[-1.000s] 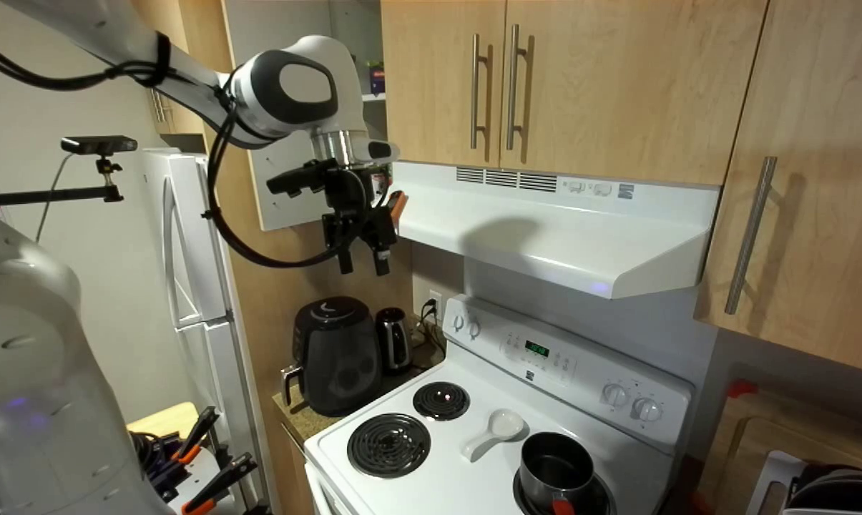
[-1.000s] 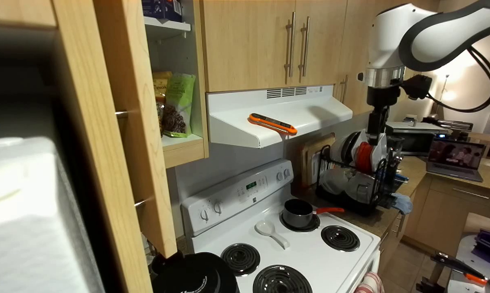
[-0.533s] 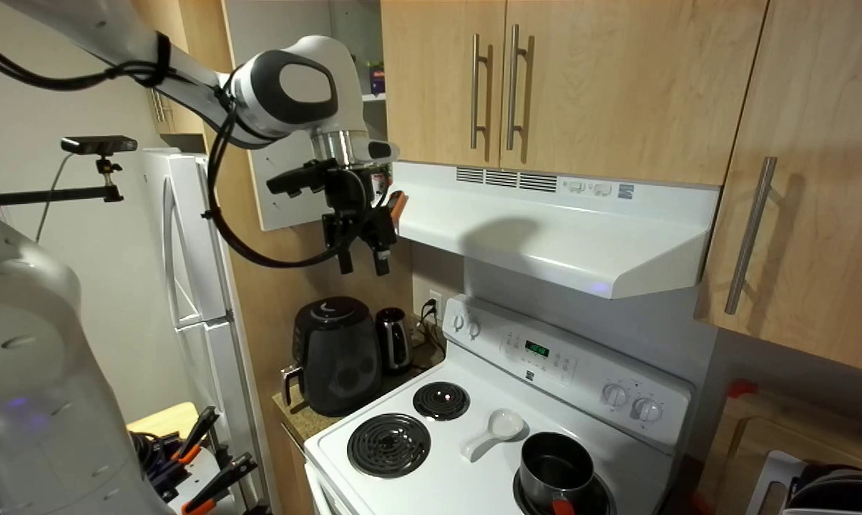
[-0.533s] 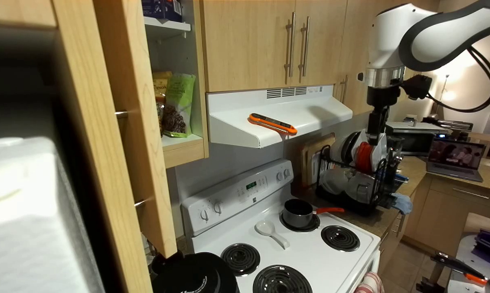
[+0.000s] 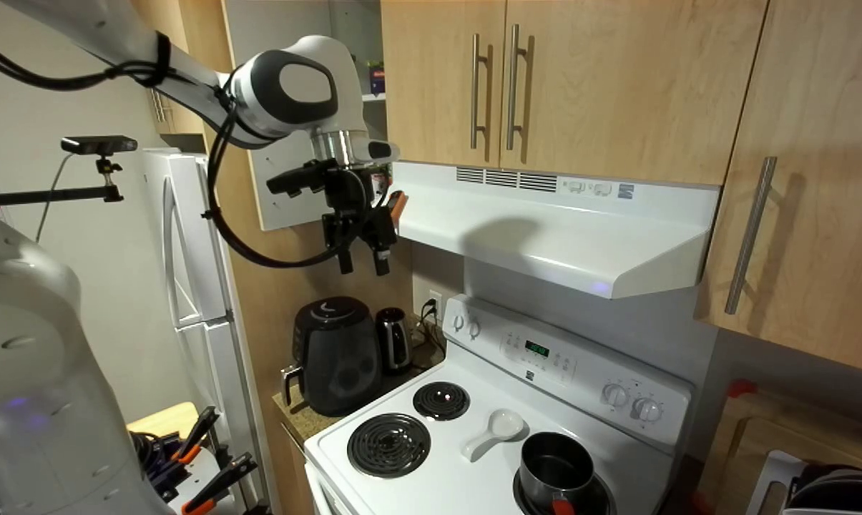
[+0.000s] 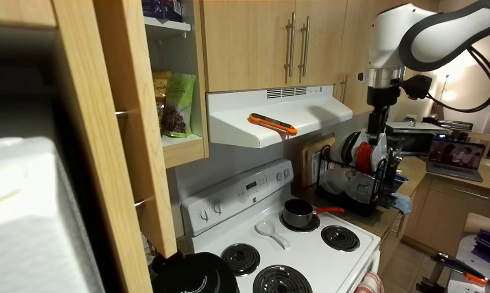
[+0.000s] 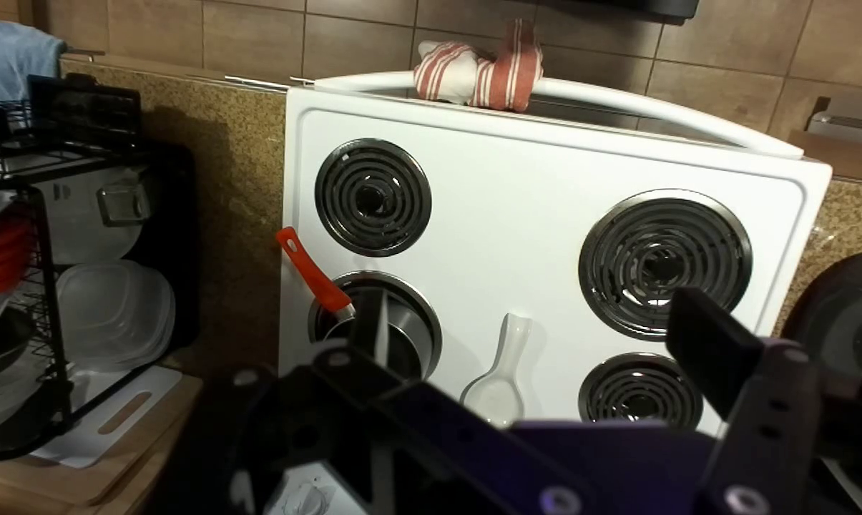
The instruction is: Close the cabinet door
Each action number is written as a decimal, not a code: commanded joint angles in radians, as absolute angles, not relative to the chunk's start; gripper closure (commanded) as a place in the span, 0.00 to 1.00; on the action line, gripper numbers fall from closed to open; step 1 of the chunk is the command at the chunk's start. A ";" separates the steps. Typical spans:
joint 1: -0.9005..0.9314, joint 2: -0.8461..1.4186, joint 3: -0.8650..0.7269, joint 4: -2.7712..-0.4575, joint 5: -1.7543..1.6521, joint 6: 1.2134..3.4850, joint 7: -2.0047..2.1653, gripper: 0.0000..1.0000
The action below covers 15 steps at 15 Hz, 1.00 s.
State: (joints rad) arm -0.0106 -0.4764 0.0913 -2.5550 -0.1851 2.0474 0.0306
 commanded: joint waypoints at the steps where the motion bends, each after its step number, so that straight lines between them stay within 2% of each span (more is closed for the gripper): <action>1: 0.001 -0.476 0.080 -2.553 -0.190 2.044 0.035 0.00; 7: 0.010 -0.484 0.086 -2.561 -0.188 2.051 0.034 0.00; 15: 0.173 -0.550 0.164 -2.622 -0.116 2.124 0.036 0.00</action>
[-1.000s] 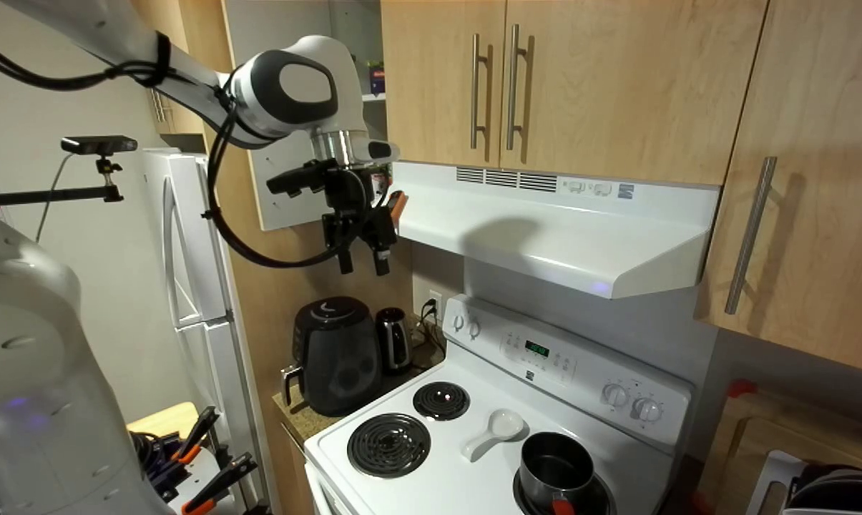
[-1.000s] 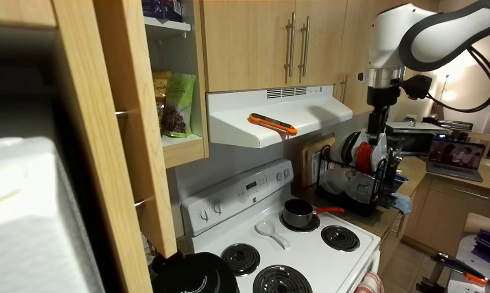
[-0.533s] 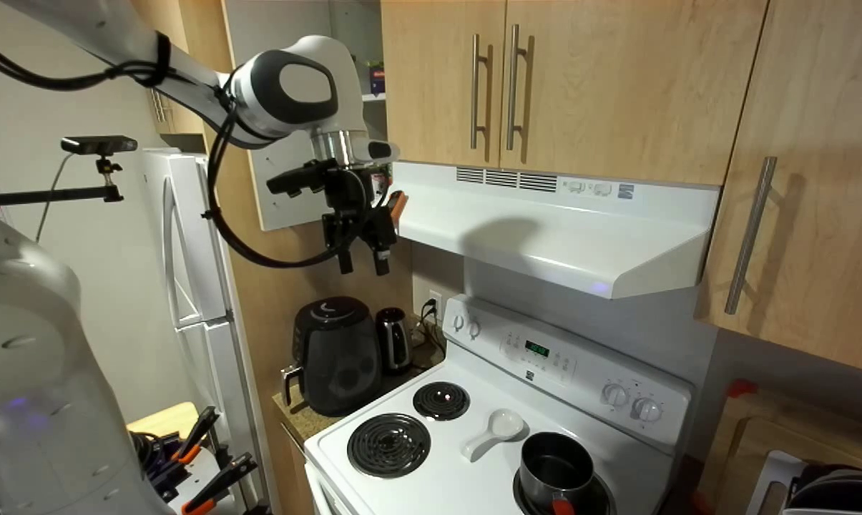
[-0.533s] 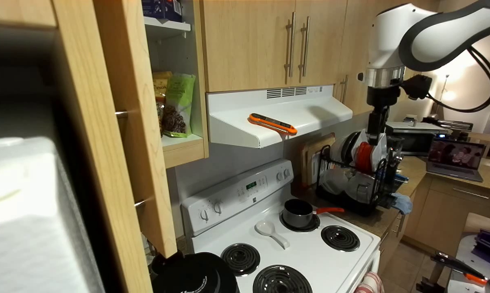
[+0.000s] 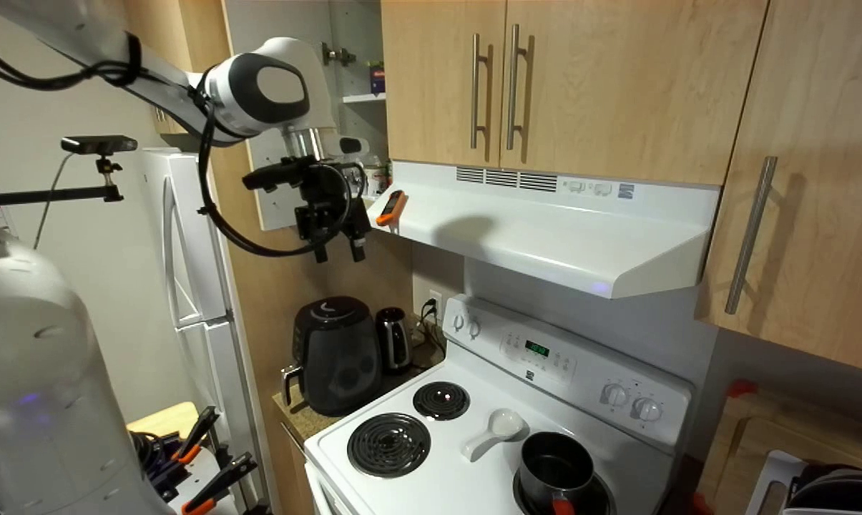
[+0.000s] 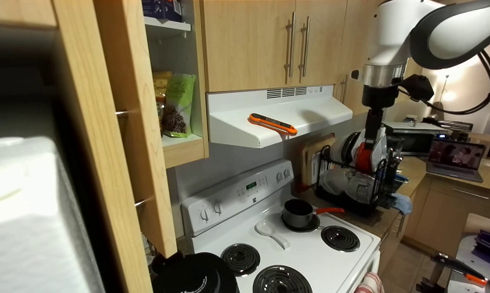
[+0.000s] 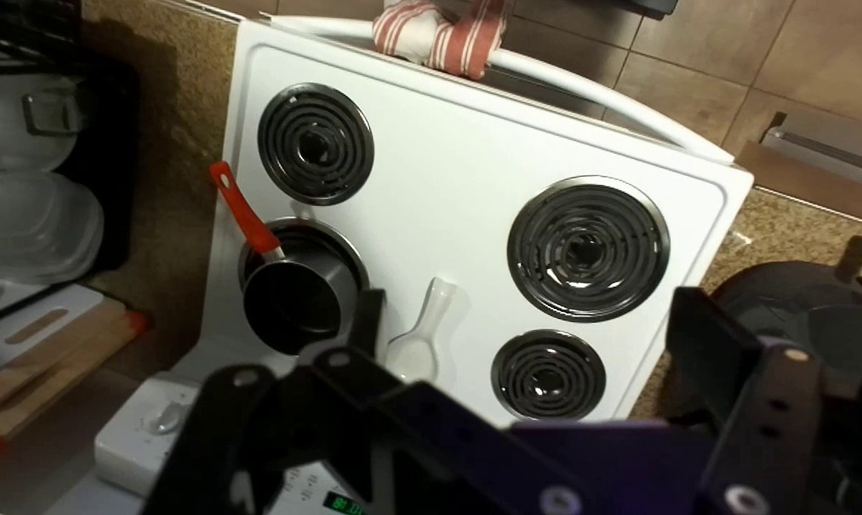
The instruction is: Close the cabinet door
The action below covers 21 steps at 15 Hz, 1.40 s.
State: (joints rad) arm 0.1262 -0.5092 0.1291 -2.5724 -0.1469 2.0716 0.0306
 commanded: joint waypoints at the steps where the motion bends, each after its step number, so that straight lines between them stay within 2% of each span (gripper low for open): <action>1: 0.192 -0.550 0.177 -2.626 -0.108 2.139 0.038 0.00; 7: 0.274 -0.463 0.225 -2.584 -0.079 2.301 0.006 0.00; 15: 0.285 -0.201 0.200 -2.384 -0.074 2.535 -0.153 0.00; 21: 0.376 -0.259 0.217 -2.439 0.105 2.582 -0.365 0.00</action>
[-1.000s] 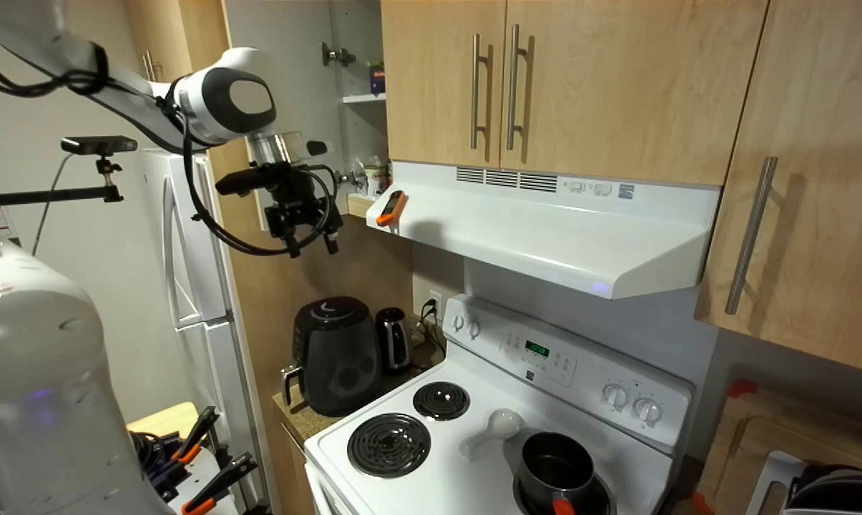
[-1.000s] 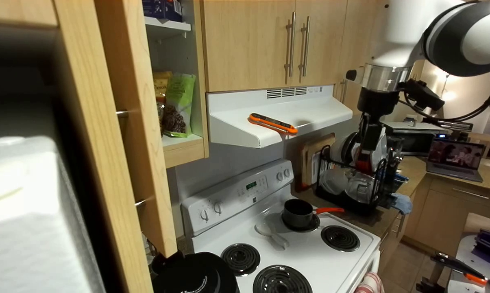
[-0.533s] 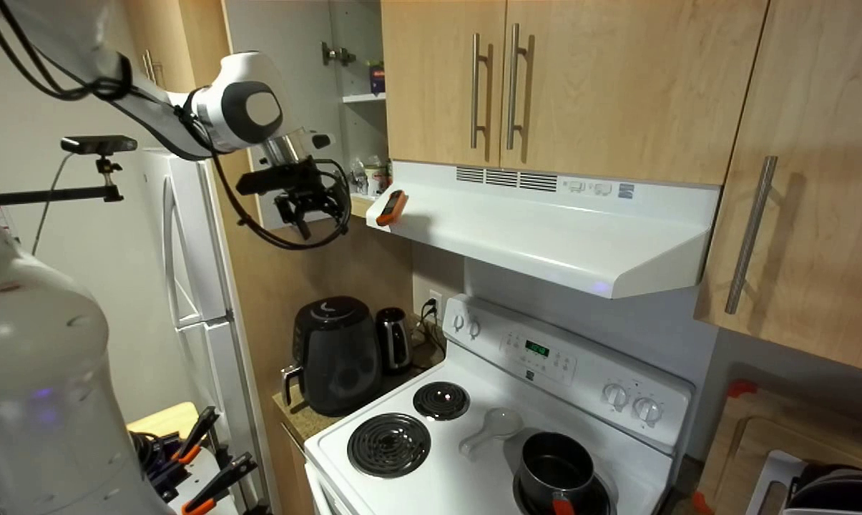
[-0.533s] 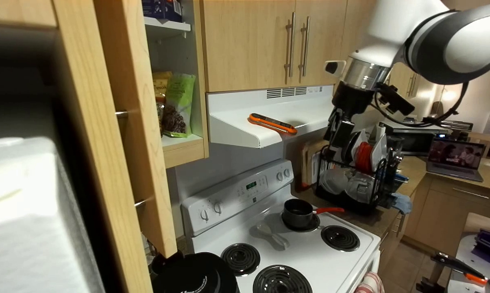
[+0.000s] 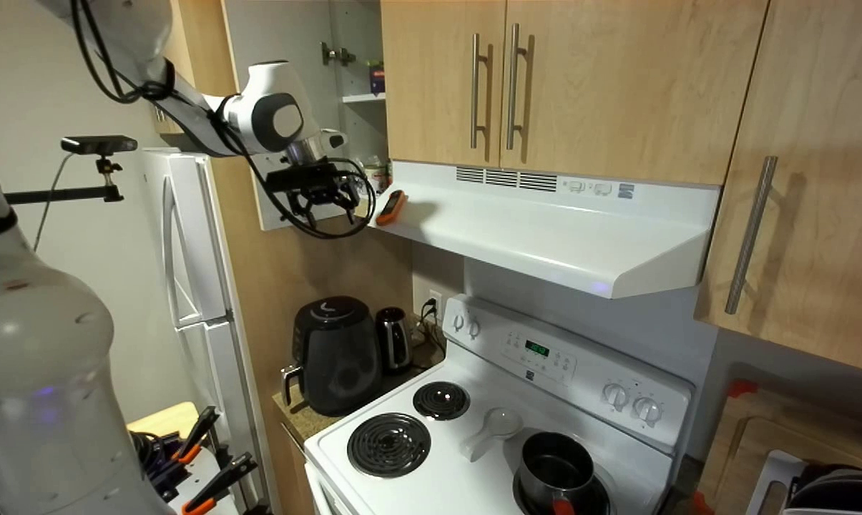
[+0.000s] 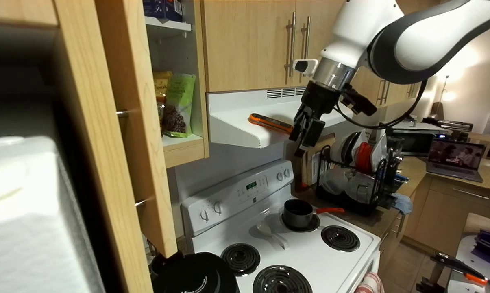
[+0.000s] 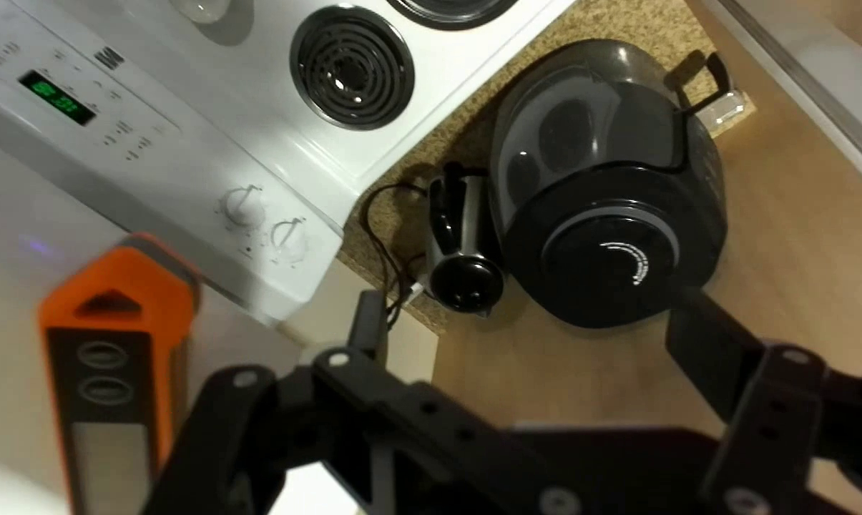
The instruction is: Close the cabinet door
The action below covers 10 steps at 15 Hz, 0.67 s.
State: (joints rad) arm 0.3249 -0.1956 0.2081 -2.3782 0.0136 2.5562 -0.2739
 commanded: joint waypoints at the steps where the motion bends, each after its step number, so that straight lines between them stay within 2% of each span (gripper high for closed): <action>1: 0.399 -0.277 0.223 -2.453 0.132 2.579 -0.379 0.00; 10: 0.534 -0.372 0.232 -2.549 0.213 2.615 -0.387 0.00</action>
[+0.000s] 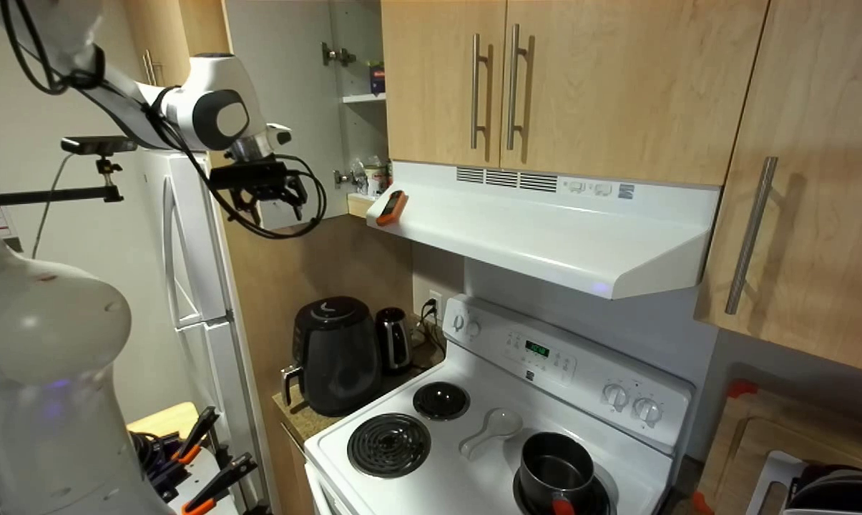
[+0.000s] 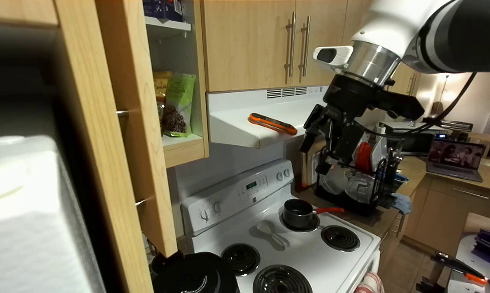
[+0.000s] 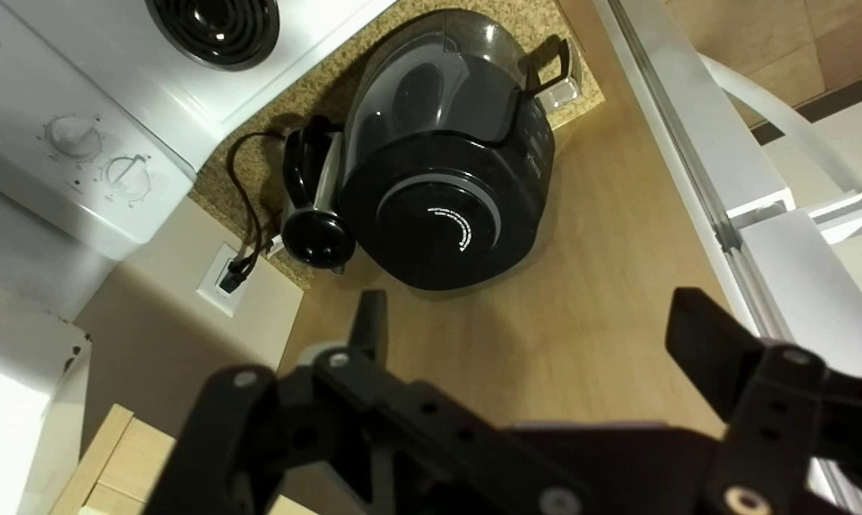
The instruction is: Close the cabinet door
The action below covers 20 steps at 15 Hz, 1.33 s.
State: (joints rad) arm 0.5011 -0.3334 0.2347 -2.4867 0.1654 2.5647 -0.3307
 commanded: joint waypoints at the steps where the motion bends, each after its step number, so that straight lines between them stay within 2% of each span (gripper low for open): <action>1: 0.548 -0.371 0.238 -2.560 0.214 2.630 -0.382 0.00; 11: 0.665 -0.207 0.356 -2.575 0.150 2.931 -0.225 0.00; 12: 0.691 -0.199 0.304 -2.564 0.188 2.916 -0.295 0.00; 20: 0.664 -0.165 0.238 -2.390 0.192 2.757 -0.361 0.00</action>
